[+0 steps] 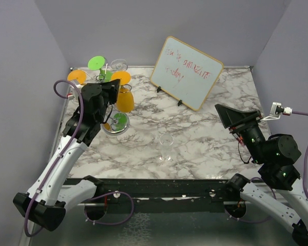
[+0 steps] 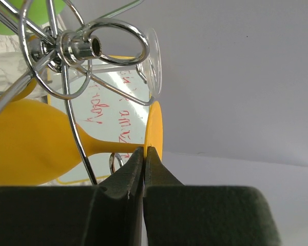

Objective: Place the wine glass upside down on the wine glass rack

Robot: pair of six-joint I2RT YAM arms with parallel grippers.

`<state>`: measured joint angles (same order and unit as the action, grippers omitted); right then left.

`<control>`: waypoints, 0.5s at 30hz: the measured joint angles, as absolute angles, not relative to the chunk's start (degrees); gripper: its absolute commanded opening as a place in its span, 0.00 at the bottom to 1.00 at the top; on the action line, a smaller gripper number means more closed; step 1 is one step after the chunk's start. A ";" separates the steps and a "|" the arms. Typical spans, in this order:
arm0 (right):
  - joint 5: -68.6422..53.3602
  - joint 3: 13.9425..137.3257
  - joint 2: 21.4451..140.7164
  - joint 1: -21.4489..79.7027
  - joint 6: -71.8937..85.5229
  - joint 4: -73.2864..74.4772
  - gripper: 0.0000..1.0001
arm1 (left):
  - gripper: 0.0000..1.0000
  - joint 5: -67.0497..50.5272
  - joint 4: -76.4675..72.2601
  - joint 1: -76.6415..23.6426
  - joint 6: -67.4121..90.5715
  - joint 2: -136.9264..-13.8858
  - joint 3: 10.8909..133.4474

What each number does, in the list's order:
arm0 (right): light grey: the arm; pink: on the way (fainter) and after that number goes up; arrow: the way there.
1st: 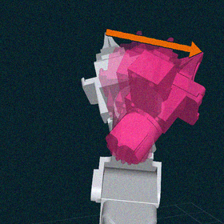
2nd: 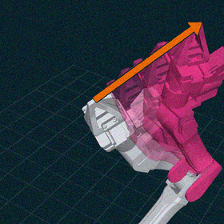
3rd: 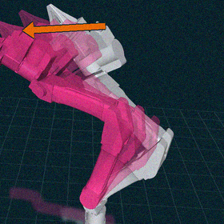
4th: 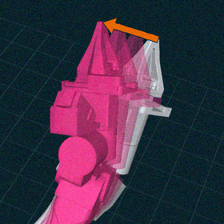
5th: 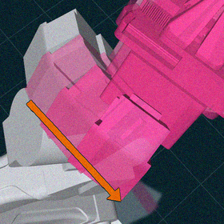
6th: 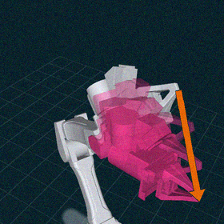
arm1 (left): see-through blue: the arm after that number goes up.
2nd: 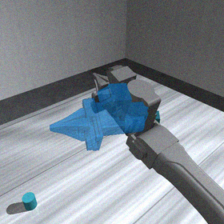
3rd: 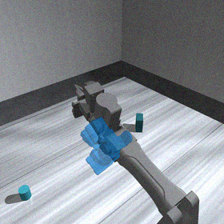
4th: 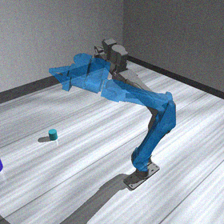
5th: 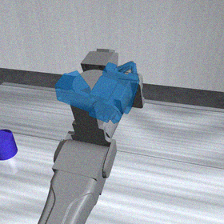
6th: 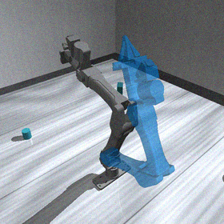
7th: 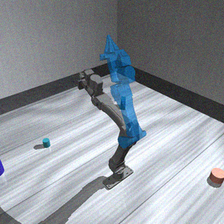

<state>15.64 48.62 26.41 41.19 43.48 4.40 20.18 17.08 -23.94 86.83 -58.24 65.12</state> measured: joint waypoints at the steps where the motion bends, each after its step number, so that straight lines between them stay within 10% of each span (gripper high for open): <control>1: 15.64 48.60 26.41 41.19 43.48 4.40 0.55 | 0.00 20.21 17.37 -23.90 87.24 -58.00 64.93; 15: 15.64 48.60 26.48 41.19 43.51 4.40 0.55 | 0.00 17.93 19.05 -23.57 88.44 -56.01 63.94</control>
<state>15.64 48.60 26.48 41.19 43.51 4.40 17.93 19.05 -23.57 88.44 -56.01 63.94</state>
